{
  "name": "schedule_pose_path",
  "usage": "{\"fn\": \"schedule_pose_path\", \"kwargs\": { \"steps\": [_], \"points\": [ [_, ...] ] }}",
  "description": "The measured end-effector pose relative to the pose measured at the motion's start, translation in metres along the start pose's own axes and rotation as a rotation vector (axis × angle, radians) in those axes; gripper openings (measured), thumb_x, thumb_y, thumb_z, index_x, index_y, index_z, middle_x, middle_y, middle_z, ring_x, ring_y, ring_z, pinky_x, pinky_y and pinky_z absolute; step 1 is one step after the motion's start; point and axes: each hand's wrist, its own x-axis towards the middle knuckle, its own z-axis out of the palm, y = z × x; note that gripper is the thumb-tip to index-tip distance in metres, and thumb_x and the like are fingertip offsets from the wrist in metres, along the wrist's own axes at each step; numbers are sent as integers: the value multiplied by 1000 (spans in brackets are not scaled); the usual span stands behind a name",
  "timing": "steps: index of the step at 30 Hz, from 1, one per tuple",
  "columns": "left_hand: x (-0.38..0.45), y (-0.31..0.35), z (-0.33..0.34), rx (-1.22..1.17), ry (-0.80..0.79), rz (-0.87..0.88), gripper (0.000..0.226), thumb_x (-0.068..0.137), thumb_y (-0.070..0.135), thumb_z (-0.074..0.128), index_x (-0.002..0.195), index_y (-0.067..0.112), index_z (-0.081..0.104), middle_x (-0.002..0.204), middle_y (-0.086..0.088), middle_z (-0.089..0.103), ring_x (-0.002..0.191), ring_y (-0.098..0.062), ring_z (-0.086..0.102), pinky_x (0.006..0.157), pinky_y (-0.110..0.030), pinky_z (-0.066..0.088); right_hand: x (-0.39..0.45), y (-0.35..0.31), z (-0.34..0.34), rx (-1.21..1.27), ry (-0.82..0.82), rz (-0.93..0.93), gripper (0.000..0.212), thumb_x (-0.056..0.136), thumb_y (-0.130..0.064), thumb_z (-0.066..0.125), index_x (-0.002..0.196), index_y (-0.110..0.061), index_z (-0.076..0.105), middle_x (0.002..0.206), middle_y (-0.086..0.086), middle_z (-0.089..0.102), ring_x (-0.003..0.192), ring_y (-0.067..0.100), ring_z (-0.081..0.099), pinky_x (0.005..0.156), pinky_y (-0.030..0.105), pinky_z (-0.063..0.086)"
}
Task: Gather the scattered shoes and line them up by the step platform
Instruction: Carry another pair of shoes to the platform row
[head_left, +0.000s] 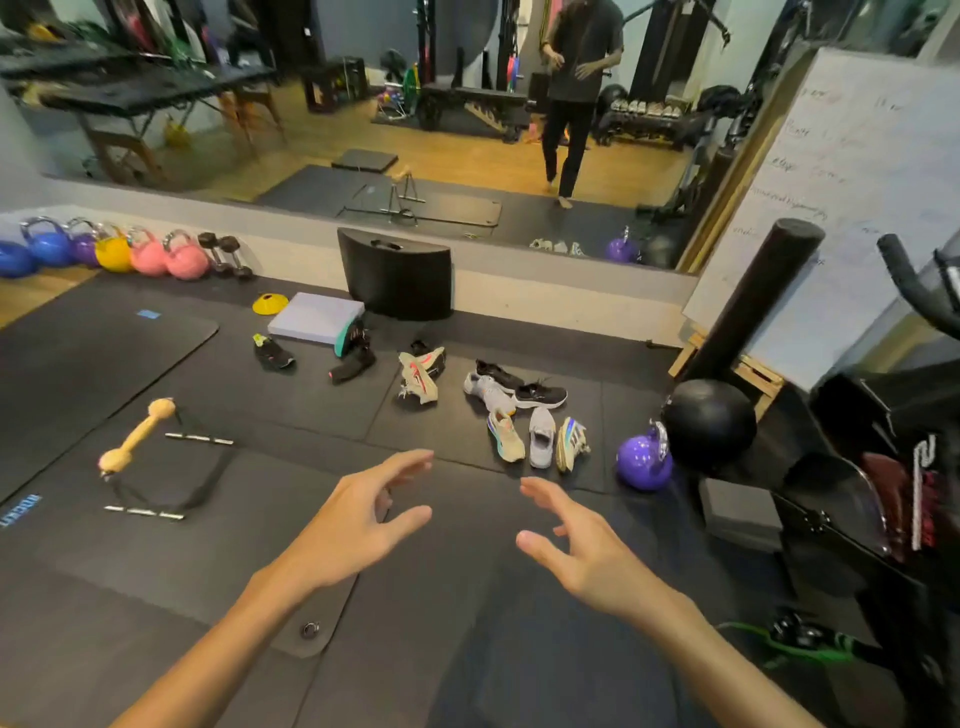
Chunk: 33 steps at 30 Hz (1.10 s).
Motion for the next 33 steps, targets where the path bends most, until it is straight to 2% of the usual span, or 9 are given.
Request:
{"fn": "schedule_pose_path", "kwargs": {
  "steps": [1, 3, 6, 12, 18, 22, 24, 28, 33],
  "points": [
    [16, -3, -4, -8, 19, -8, 52, 86, 29, 70, 132, 41, 48, 125, 26, 59, 100, -4, 61, 92, -30, 48, 21, 4, -7, -3, -18, -8, 65, 87, -67, 49, 145, -46, 27, 146, -31, 35, 134, -9, 33, 108, 28, 38],
    [40, -12, -9, -31, 45, -34, 52, 86, 26, 70, 132, 39, 49, 125, 27, 59, 110, 3, 58, 93, -24, 47, 56, 10, -16, -3, -50, -5, 66, 86, -68, 48, 145, -45, 28, 146, -29, 36, 136, -7, 32, 108, 28, 37],
    [78, -32, -17, -22, 38, -74, 52, 87, 24, 69, 132, 39, 48, 125, 29, 58, 116, 5, 54, 94, -26, 47, 109, 19, -24, -19, -79, -48, 62, 88, -65, 48, 144, -44, 29, 146, -29, 37, 133, -10, 33, 108, 27, 37],
    [174, -95, -47, -28, 32, -104, 49, 90, 11, 64, 130, 37, 51, 122, 23, 61, 114, 5, 55, 93, -27, 50, 208, 27, -22, 47, -40, -71, 43, 92, -51, 53, 134, -50, 44, 129, -32, 51, 123, -6, 47, 94, 10, 41],
    [289, -150, -91, -91, 6, -139, 46, 91, 9, 61, 131, 31, 53, 121, 20, 61, 113, 5, 55, 94, -26, 50, 321, 34, -36, -27, -65, -46, 40, 95, -42, 55, 134, -39, 49, 127, -30, 51, 119, -3, 50, 93, 18, 44],
    [360, -170, -112, -42, -134, -89, 43, 92, 12, 61, 129, 33, 55, 122, 22, 61, 115, 7, 54, 93, -20, 49, 379, 40, -43, 1, -26, -17, 38, 94, -48, 52, 131, -40, 49, 126, -32, 52, 119, -4, 50, 94, 15, 43],
    [394, -178, -116, -18, -183, -90, 42, 92, 13, 61, 128, 33, 55, 123, 21, 61, 116, 5, 54, 92, -20, 48, 401, 51, -45, 15, -11, 8, 40, 94, -49, 51, 133, -41, 47, 127, -31, 51, 120, -5, 49, 94, 18, 44],
    [465, -191, -106, 9, -240, -79, 40, 92, 14, 61, 127, 32, 58, 122, 22, 61, 115, 7, 53, 92, -21, 47, 446, 90, -53, 63, 4, 81, 50, 94, -48, 52, 141, -42, 37, 139, -28, 44, 126, -8, 44, 99, 26, 45],
    [549, -204, -62, 38, -303, -81, 40, 92, 20, 60, 130, 31, 55, 127, 22, 58, 117, 10, 49, 92, -16, 44, 519, 156, -77, 97, -17, 102, 56, 92, -53, 50, 144, -43, 32, 145, -33, 36, 133, -8, 36, 105, 24, 38]
  ]
}}
